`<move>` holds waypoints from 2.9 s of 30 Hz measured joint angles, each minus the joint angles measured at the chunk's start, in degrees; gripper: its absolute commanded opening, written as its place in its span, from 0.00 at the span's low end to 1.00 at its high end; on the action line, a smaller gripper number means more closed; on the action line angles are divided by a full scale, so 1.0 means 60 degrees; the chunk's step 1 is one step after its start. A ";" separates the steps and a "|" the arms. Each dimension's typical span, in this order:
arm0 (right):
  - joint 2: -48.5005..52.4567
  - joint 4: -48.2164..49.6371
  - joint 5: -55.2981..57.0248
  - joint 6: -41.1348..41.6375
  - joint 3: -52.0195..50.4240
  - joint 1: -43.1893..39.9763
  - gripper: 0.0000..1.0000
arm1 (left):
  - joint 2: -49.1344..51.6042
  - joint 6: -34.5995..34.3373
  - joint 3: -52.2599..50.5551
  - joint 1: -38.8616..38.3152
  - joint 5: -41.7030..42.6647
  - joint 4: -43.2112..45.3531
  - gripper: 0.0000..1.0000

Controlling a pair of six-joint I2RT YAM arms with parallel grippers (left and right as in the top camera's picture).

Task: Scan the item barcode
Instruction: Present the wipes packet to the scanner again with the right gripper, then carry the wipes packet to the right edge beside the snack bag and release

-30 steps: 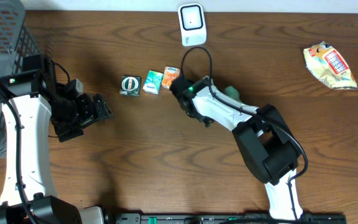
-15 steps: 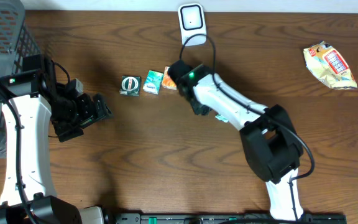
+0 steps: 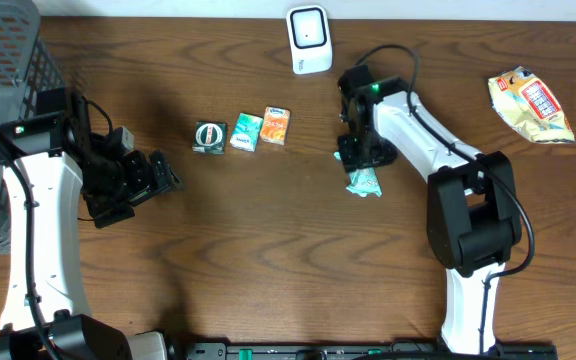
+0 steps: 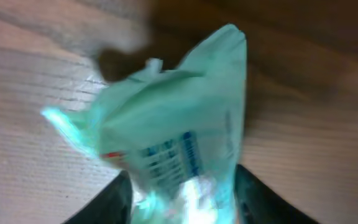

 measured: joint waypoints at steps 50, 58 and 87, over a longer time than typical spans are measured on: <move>0.2109 1.1934 0.1453 0.1563 0.1745 -0.0095 0.06 | 0.0000 0.0000 0.0000 0.0000 -0.0004 0.0000 0.98; 0.0721 0.8043 0.2371 0.0259 0.1738 -0.1231 0.05 | 0.0000 0.0000 0.0004 0.0000 -0.0004 0.0007 0.98; 0.0408 0.2339 0.2998 -0.1872 0.1891 -0.5104 0.77 | 0.0000 0.0000 0.0000 0.0000 0.0000 0.0000 0.98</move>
